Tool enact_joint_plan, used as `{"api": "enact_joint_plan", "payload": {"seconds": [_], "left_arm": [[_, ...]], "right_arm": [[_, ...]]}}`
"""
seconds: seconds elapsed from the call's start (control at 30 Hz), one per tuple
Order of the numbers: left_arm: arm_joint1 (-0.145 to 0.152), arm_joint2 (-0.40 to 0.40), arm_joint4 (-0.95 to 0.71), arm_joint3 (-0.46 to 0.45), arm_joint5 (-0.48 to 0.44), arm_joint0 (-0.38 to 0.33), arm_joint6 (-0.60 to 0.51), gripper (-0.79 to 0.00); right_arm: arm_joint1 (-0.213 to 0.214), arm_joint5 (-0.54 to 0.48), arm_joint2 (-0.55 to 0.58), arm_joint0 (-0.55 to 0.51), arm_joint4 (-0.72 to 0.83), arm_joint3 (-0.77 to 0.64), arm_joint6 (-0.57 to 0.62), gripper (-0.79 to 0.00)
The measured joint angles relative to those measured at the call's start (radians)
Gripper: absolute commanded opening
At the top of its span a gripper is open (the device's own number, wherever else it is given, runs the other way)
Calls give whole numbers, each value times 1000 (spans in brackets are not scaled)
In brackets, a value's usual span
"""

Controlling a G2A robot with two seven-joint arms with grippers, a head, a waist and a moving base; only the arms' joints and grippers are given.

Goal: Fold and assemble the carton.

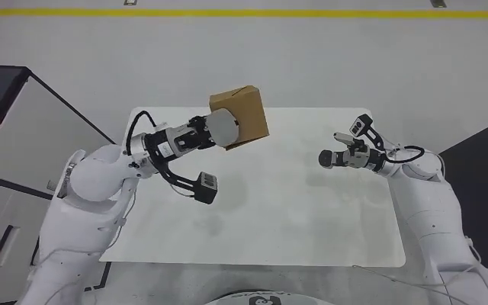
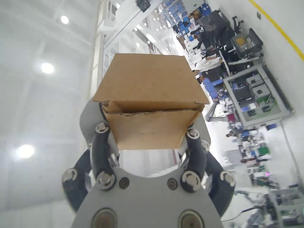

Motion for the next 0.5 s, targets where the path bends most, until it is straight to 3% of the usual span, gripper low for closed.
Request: {"api": "enact_joint_plan", "payload": {"seconds": [0.27, 0.5], "left_arm": [[33, -73, 39, -8, 199, 7, 31, -785], [54, -118, 39, -26, 294, 22, 43, -785]], "right_arm": [[0, 0, 0, 0, 0, 0, 0, 0], [0, 0, 0, 0, 0, 0, 0, 0]]}}
